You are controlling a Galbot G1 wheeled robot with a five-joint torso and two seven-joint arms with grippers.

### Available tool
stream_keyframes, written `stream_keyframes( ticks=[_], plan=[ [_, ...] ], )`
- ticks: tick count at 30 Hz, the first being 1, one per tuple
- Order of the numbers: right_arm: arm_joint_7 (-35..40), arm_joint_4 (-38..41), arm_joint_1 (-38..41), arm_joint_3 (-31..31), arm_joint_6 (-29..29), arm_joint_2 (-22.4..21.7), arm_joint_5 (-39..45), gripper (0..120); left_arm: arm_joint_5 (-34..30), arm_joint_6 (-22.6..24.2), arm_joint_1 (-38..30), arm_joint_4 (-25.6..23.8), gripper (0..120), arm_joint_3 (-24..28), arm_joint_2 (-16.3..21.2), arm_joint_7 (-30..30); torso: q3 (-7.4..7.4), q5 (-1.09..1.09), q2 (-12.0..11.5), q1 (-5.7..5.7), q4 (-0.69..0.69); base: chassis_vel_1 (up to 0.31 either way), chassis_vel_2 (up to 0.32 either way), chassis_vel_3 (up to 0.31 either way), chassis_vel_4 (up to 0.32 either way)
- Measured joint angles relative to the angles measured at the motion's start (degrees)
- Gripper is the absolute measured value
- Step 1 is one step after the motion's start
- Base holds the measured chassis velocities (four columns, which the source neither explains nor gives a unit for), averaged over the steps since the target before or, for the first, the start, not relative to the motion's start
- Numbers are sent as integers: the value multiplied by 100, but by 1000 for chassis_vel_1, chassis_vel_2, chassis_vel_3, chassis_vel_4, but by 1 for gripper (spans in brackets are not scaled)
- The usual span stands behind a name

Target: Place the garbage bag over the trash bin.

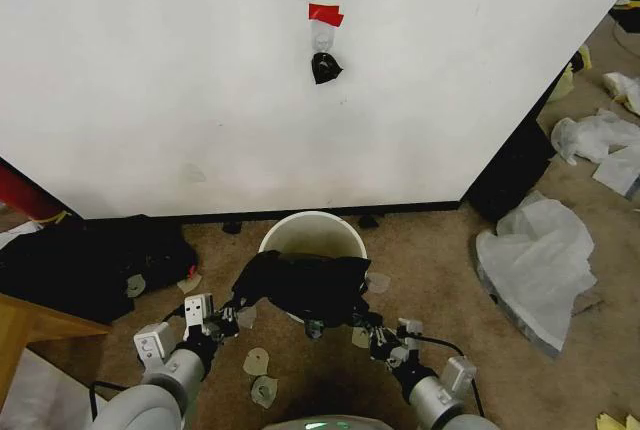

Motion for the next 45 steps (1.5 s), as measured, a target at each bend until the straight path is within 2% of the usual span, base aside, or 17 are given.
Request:
stream_keyframes(
  ticks=[7, 17, 25, 34, 37, 40, 41, 45],
  plan=[
    [48, -170, 172, -72, 18, 82, -46, 0, 293, -1, -125, 396, 0, 121, 1, 94, 0, 0, 0, 0, 0, 0, 0, 0, 0],
    [286, -599, 735, 41, -180, 118, 220, 0, 732, 116, -928, 984, 0, 550, 81, 151, 1, 0, 0, 1, 0, 0, 0, 0, 0],
    [406, -797, 1028, 186, -233, 149, 381, 0, 1050, 33, -1278, 1123, 0, 800, -117, 99, 1, 0, 0, 1, 0, 0, 0, 0, 0],
    [387, -1019, 1178, 273, -132, 234, 418, 0, 1284, -205, -1220, 1221, 0, 793, -192, 43, 1, 0, 0, 1, 0, 0, 0, 0, 0],
    [382, -1015, 1178, 275, -97, 271, 379, 0, 1284, -237, -1128, 1092, 0, 740, -208, 5, 1, 0, 0, 1, 0, 0, 0, 0, 0],
    [319, -925, 1091, 285, -80, 240, 278, 0, 1282, -239, -982, 901, 7, 658, -162, 9, 0, 0, 0, 1, 0, 0, 0, 0, 0],
    [279, -884, 1029, 294, -48, 217, 202, 0, 1282, -239, -878, 791, 13, 606, -139, 16, 0, 1, 0, 1, 0, 0, 0, 0, 0],
    [107, -750, 760, 349, 183, 141, -179, 13, 1378, -215, -409, 441, 28, 449, -99, 54, 0, 0, 0, 1, 0, 0, 0, 0, 0]
  ],
)
